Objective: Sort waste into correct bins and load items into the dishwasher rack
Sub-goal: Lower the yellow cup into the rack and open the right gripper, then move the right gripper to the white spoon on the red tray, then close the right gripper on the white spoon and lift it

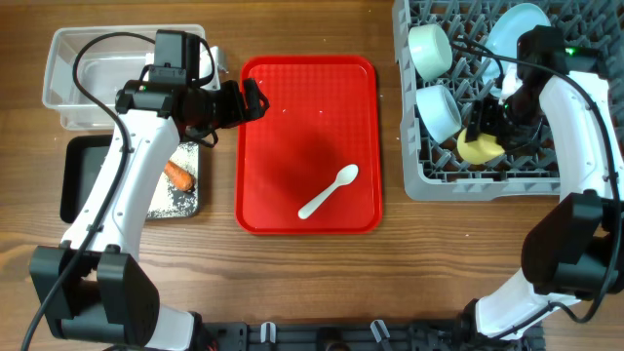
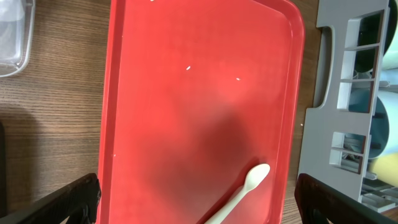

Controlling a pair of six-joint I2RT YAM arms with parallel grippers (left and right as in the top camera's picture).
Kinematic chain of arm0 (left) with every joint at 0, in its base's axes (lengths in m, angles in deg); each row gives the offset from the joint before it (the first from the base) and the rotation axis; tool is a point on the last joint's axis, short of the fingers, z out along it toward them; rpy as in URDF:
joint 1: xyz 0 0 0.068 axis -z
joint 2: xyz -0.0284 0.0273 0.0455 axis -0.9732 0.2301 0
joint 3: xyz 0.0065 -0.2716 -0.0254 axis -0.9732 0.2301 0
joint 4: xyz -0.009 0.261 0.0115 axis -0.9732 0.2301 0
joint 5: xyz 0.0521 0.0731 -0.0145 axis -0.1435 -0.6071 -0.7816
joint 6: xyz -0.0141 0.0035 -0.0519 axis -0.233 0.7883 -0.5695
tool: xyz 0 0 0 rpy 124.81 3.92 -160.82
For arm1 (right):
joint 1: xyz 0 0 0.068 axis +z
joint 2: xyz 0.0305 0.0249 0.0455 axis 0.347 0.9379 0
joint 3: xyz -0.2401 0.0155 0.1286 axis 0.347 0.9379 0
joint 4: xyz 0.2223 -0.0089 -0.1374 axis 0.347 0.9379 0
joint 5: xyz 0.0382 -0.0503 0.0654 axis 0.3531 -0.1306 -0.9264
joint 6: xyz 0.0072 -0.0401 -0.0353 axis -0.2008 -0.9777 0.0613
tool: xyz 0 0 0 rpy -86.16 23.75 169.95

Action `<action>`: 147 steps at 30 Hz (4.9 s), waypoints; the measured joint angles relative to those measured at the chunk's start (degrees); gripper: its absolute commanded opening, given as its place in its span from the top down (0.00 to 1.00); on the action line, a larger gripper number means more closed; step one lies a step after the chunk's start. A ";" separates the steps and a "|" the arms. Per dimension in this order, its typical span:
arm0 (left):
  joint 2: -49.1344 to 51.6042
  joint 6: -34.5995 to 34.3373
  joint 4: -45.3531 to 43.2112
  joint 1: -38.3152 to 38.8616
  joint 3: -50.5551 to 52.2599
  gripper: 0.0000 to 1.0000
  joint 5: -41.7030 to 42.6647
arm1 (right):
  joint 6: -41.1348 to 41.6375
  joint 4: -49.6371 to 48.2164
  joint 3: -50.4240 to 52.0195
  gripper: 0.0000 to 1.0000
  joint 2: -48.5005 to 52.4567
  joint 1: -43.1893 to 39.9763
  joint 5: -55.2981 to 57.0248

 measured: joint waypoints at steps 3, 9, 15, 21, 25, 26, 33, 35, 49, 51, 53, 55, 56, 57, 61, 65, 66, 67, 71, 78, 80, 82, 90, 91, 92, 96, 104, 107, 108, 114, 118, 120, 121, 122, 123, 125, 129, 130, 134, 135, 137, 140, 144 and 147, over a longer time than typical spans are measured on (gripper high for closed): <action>0.00 0.00 0.00 0.00 0.00 0.00 0.00 | -0.09 -0.59 -0.02 0.06 0.00 0.00 0.04; 0.00 0.00 0.00 0.00 0.00 0.00 0.00 | -0.22 -0.09 -2.10 0.09 0.00 0.00 -0.17; 0.00 0.00 0.00 0.00 0.00 0.00 -0.02 | -2.75 0.50 -5.46 0.16 -0.72 0.61 -4.42; 0.00 -0.02 0.00 -0.07 0.00 0.00 -3.43 | -5.14 -1.86 -5.99 0.17 -4.94 10.12 -9.75; 0.00 -2.05 0.09 -1.46 0.00 0.00 -8.11 | -4.63 -7.50 -5.75 0.18 -5.31 21.77 -9.57; 0.00 -2.82 0.13 -2.14 0.00 0.00 -9.05 | -4.28 -8.48 -5.44 0.20 -5.16 24.20 -9.20; 0.00 -6.69 2.16 -9.99 0.00 0.00 -13.11 | -1.11 -13.51 -1.46 0.28 1.05 37.24 -7.72; 0.00 -7.08 3.26 -11.54 0.00 0.00 -13.51 | -0.66 -13.44 -0.87 0.31 4.33 38.29 -7.65; 0.00 -7.34 6.23 -12.59 0.00 0.00 -14.12 | 3.87 -11.02 1.07 0.37 12.70 39.87 -8.17; 0.00 -7.34 6.58 -12.59 0.00 0.00 -14.12 | 4.15 -11.87 3.23 0.37 12.98 39.87 -8.22; 0.00 -7.34 6.64 -12.59 0.00 0.00 -14.12 | 4.55 -13.14 5.97 0.37 13.35 39.85 -8.17; 0.00 -7.34 6.64 -12.59 0.00 0.00 -14.12 | 4.79 -14.21 8.35 0.38 13.88 39.87 -8.17; 0.00 -7.34 6.64 -12.59 0.00 0.00 -14.14 | 5.05 -14.88 9.22 0.39 14.08 39.87 -8.20; 0.00 -7.37 6.64 -12.59 0.00 0.00 -14.14 | 5.35 -15.45 9.79 0.40 14.14 39.87 -8.20; 0.00 -7.37 6.67 -12.59 0.00 0.00 -14.14 | 6.12 -18.99 10.14 0.42 13.68 39.87 -8.17; 0.00 -7.37 6.67 -12.59 0.00 0.00 -14.12 | 6.32 -22.88 10.14 0.43 13.49 39.87 -7.48; 0.00 -7.37 6.67 -12.59 0.00 0.00 -14.12 | 6.32 -23.67 10.14 0.43 13.46 39.87 -6.99; 0.00 -7.37 6.67 -12.59 0.00 0.00 -14.14 | 6.29 -24.79 10.14 0.43 13.46 39.87 -6.08; 0.00 -7.37 6.67 -12.59 0.00 0.00 -14.14 | 6.21 -29.81 10.14 0.43 13.46 39.80 -3.32; 0.00 -7.56 6.67 -12.59 0.00 0.00 -14.12 | 4.94 -32.50 10.14 0.37 13.46 38.16 -2.67; 0.00 -7.56 6.67 -12.59 0.00 0.00 -14.12 | 3.74 -27.67 9.25 0.35 13.51 37.83 -4.52; 0.00 -7.56 6.69 -12.59 0.00 0.00 -14.12 | 3.17 -21.75 7.65 0.35 13.77 37.73 -7.32; 0.00 -7.56 7.61 -12.59 0.00 0.00 -14.12 | 9.64 -22.40 -0.79 0.31 14.36 38.80 -16.11; 0.00 -7.56 7.76 -12.59 0.00 0.00 -14.14 | 11.61 -22.84 -0.79 0.31 14.43 39.10 -16.11; 0.00 -7.56 7.82 -12.59 0.00 0.00 -14.14 | 13.68 -23.12 -0.79 0.28 14.56 39.54 -15.93; 0.00 -7.56 7.96 -12.59 0.00 0.00 -14.14 | 19.93 -23.30 -0.79 0.27 15.89 40.76 -15.43; 0.00 -7.56 7.96 -12.59 0.00 0.00 -14.12 | 25.66 -23.52 -0.79 0.31 17.29 40.83 -13.49; 0.00 -7.56 7.96 -12.59 0.00 0.00 -14.12 | 26.71 -23.69 -0.79 0.39 18.21 40.74 -13.57; 0.00 -7.56 7.96 -12.59 0.00 0.00 -14.14 | 26.97 -23.74 -0.79 0.41 18.86 40.70 -13.77; 0.00 -7.56 7.93 -12.59 0.00 0.00 -14.14 | 27.71 -23.45 -1.64 0.44 20.83 39.65 -15.34; 0.00 -7.56 7.91 -12.59 0.00 0.00 -14.14 | 27.78 -22.56 -2.45 0.56 21.38 39.56 -15.67; 0.00 -7.56 7.91 -12.59 0.00 0.00 -14.14 | 27.71 -21.77 -2.86 0.56 21.79 39.56 -15.76; 0.00 -7.56 7.91 -12.59 0.00 0.00 -14.12 | 27.52 -21.35 -3.13 0.56 21.90 39.41 -15.93; 0.00 -7.56 7.91 -12.59 0.00 0.00 -14.14 | 27.36 -20.98 -3.39 0.56 22.01 39.36 -16.09; 0.00 -7.56 7.93 -12.59 0.00 0.00 -14.14 | 26.93 -19.96 -3.80 0.56 22.18 39.21 -16.13; 0.00 -7.56 7.91 -12.59 0.00 0.00 -14.14 | 25.51 -17.16 -4.70 0.56 22.40 38.66 -15.89; 0.00 -7.56 7.91 -12.59 0.00 0.00 -14.14 | 22.58 -12.52 -6.47 0.56 22.53 36.76 -11.43; 0.00 -7.56 7.91 -12.59 0.00 0.00 -14.14 | 22.12 -12.15 -6.62 0.56 22.53 36.24 -9.84; 0.00 -7.56 7.89 -12.59 0.00 0.00 -14.12 | 19.37 -13.20 -6.73 0.55 22.75 34.49 -3.63; 0.00 -7.56 7.91 -12.59 0.00 0.00 -14.12 | 18.56 -14.12 -6.73 0.54 22.88 34.40 -2.84; 0.00 -7.56 7.91 -12.59 0.00 0.00 -14.12 | 16.98 -15.78 -6.73 0.54 23.04 34.58 -1.64; 0.00 -7.56 7.91 -12.59 0.00 0.00 -14.14 | 15.45 -17.59 -6.78 0.53 23.06 35.41 -0.83; 0.00 -7.56 7.91 -12.59 0.00 0.00 -14.12 | 14.05 -18.58 -6.88 0.50 23.04 36.15 -0.46; 0.00 -7.56 7.93 -12.59 0.00 0.00 -14.14 | 13.62 -18.56 -6.86 0.47 22.43 36.20 -0.61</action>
